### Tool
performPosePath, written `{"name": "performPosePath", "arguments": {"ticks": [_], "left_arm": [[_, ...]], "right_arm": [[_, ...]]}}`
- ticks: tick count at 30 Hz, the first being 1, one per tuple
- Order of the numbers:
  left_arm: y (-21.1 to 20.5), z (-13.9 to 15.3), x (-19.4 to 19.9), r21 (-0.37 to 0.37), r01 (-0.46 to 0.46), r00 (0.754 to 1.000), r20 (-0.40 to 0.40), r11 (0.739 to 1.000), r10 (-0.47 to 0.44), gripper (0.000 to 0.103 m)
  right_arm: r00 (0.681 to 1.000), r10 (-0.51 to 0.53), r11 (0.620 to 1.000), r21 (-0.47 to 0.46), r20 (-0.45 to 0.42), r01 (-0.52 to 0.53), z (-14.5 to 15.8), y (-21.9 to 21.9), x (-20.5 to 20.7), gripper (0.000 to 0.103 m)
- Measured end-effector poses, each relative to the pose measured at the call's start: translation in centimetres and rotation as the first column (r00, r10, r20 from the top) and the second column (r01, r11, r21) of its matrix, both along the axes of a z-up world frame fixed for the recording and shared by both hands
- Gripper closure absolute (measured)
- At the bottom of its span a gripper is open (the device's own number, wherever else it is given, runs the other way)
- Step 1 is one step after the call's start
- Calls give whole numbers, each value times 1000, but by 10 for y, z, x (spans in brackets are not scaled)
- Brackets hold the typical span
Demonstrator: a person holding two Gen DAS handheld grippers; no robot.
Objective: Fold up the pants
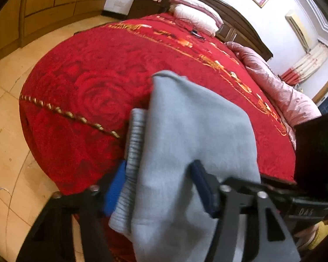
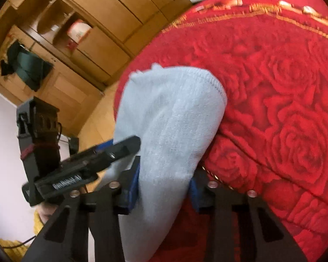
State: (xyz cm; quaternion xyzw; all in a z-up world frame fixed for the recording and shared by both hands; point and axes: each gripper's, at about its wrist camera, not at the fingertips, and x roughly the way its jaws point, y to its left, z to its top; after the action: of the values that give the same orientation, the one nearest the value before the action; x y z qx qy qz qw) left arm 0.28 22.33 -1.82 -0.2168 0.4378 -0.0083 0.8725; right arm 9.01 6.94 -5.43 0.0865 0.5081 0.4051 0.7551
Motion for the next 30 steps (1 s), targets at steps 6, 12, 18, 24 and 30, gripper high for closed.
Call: {"name": "performPosePath", "arguments": {"ticks": [6,12,18,24,30], "left_arm": [[-9,18,-6,25,-12,999,36,1000,11,65],[-30,58,-7,58,23,993,117,998,-30,65],[-63,83,14,46,85,981,173,995,-91,66],[-111,100,46,58,172,963,200,983,-180,66],[-155,106,83,61,248,944,211,967,-255,66]], "right_arm": [[996,37,998,37,84,-41,25,-3,-14,78],[994,19,992,119,106,-31,59,-34,-13,78],[986,-26,992,126,167,5,87,-73,-9,78],[969,-94,990,122,227,67,114,-118,2,78],[959,-158,983,125,235,131,122,-165,23,78]]}}
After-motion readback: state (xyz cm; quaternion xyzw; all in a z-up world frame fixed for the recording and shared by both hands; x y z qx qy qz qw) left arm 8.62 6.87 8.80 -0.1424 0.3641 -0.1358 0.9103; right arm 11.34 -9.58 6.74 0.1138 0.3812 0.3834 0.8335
